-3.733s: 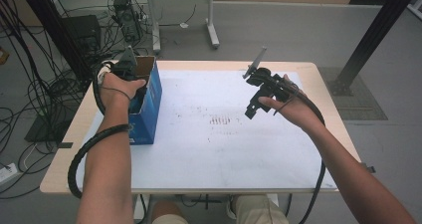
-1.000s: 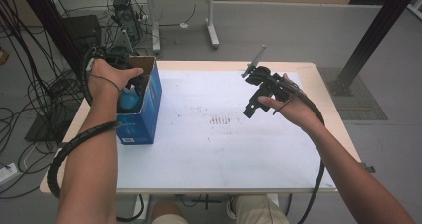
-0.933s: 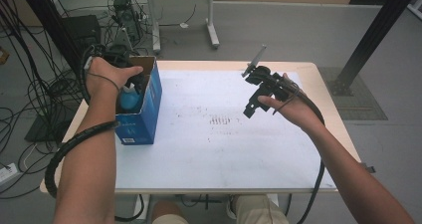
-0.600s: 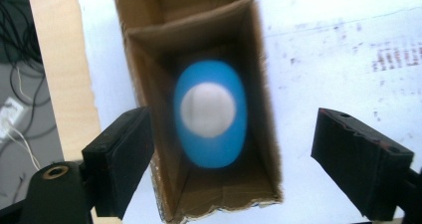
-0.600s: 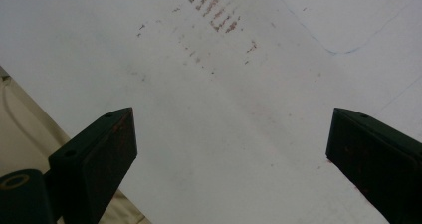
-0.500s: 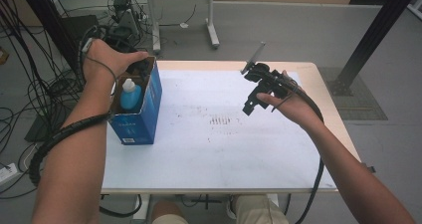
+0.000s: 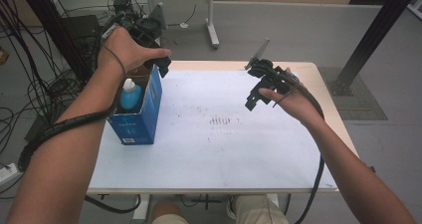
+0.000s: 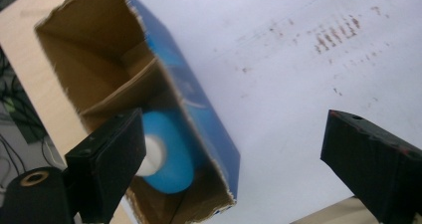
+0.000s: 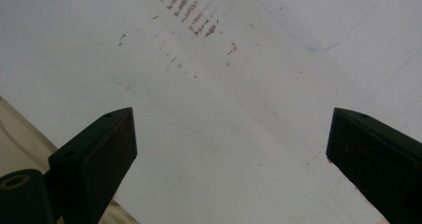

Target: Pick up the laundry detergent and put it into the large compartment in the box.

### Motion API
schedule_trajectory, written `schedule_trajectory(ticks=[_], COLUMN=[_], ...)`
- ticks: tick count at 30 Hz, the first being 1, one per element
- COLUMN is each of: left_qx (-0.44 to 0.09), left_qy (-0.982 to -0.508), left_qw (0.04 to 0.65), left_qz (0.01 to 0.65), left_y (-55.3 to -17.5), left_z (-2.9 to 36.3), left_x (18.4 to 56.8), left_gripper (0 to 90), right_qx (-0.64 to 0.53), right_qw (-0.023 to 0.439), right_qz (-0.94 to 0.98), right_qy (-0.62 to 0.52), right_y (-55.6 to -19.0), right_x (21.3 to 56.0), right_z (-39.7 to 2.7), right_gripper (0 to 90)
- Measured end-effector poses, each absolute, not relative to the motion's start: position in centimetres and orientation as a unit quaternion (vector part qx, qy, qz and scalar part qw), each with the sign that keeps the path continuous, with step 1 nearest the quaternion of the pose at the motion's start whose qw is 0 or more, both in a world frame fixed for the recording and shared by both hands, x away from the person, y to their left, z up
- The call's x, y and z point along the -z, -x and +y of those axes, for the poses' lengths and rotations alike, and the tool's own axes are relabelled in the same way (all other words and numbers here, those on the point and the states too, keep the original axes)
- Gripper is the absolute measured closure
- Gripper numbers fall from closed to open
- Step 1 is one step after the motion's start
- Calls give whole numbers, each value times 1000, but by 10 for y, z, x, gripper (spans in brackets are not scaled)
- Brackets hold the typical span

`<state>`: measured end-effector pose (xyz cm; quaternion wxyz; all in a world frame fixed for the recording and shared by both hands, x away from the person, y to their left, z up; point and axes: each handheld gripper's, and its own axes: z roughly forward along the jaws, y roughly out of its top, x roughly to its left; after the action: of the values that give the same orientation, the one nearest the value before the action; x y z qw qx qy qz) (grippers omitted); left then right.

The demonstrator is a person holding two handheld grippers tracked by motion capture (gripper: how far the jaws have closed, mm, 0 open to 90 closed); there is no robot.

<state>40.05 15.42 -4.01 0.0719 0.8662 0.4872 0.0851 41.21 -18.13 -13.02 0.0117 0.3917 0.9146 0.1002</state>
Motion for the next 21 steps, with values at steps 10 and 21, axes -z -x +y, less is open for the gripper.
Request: schedule_trajectory(ticks=[10,21], left_qx=[-88,-66], left_qy=[-919,-962], left_qw=[66,81], left_qz=[379,254], left_y=[-389,-375], left_z=[121,85], left_x=[36,40], left_gripper=[74,90], right_qx=[-98,-99], right_qw=[10,11], right_qz=[909,899], right_qy=[-405,-427], right_y=[-419,-427], right_x=[133,135], right_z=[-184,-187], right_gripper=[57,56])
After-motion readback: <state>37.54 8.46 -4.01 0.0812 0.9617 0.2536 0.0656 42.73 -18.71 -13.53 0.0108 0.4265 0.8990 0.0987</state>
